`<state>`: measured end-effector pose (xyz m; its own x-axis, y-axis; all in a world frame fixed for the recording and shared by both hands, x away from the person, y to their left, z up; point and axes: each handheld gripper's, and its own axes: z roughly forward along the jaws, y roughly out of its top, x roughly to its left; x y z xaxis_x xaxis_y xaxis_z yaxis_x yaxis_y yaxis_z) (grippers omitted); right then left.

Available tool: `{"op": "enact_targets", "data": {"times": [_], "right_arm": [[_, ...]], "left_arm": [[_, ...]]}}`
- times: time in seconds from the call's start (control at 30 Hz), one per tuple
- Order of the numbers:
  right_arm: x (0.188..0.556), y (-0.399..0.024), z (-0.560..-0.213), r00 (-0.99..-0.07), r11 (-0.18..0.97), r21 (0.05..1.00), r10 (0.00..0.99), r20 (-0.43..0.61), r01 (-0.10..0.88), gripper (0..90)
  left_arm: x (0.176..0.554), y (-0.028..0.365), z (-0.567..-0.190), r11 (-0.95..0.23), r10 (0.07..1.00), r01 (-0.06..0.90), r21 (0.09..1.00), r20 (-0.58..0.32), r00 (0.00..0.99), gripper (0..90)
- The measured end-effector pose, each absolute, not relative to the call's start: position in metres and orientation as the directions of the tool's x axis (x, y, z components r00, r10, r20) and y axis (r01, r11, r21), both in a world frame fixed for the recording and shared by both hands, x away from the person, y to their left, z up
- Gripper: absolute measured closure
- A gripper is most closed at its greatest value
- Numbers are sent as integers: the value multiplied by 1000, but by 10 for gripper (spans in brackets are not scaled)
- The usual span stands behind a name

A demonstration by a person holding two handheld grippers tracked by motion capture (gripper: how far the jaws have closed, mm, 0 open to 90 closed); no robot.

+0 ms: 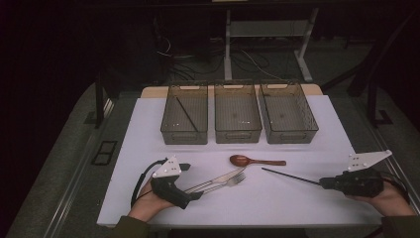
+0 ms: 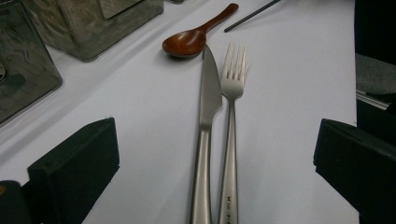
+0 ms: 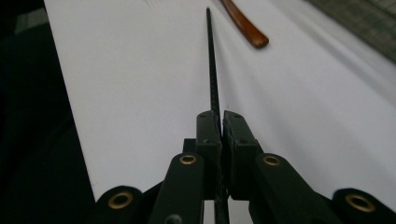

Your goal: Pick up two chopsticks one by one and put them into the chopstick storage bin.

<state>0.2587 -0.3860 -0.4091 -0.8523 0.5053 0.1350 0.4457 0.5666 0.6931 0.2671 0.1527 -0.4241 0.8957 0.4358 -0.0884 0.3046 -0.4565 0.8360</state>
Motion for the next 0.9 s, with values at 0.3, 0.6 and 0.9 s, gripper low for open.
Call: {"op": "enact_targets", "data": {"times": [0.3, 0.6, 0.9], "right_arm": [[259, -388, -392, -842, 484, 764, 522, 139, 426, 860], [268, -383, -378, -810, 413, 801, 568, 145, 433, 859], [283, -365, -369, -791, 368, 825, 594, 147, 429, 860]], "left_arm": [[268, 153, -424, -453, 437, 307, 837, -92, 895, 0], [269, 152, -426, -451, 439, 315, 835, -100, 893, 0], [270, 152, -427, -457, 428, 303, 836, -92, 899, 0]]}}
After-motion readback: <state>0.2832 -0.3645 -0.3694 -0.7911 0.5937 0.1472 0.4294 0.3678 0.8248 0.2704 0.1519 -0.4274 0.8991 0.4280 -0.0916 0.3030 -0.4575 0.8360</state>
